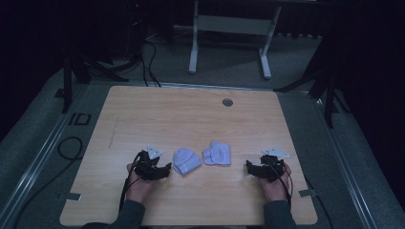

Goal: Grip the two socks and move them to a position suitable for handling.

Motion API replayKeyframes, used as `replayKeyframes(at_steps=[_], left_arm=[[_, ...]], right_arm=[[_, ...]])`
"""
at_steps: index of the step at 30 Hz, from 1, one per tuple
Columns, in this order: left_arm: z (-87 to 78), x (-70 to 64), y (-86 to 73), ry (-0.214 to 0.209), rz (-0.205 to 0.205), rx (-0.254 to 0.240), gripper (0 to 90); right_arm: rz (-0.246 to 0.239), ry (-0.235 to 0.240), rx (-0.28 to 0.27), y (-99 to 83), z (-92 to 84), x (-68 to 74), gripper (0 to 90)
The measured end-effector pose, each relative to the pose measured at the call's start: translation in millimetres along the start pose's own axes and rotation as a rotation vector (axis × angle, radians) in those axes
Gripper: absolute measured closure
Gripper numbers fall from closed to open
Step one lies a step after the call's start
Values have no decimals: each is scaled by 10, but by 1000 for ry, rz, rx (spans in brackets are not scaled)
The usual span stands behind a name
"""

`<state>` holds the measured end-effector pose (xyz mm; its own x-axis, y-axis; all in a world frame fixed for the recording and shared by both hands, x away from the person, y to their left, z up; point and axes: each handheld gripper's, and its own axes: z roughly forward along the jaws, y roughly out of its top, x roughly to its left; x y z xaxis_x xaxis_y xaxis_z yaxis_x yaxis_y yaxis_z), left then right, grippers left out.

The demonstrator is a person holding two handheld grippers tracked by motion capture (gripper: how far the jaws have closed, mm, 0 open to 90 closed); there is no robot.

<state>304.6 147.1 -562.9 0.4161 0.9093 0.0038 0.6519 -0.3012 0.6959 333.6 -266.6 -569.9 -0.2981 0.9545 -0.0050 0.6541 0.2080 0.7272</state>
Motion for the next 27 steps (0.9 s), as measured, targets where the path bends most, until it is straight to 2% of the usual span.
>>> replayKeyframes(at_steps=[17,25,27], left_arm=[[-2,-18,16,6,-5,11,335],[-21,-51,28,4,-8,8,540],[-22,-53,30,1,-3,8,563]], right_arm=[[3,-2,0,-2,-3,5,116],[3,-2,0,-2,-3,5,115],[3,-2,0,-2,-3,5,116]])
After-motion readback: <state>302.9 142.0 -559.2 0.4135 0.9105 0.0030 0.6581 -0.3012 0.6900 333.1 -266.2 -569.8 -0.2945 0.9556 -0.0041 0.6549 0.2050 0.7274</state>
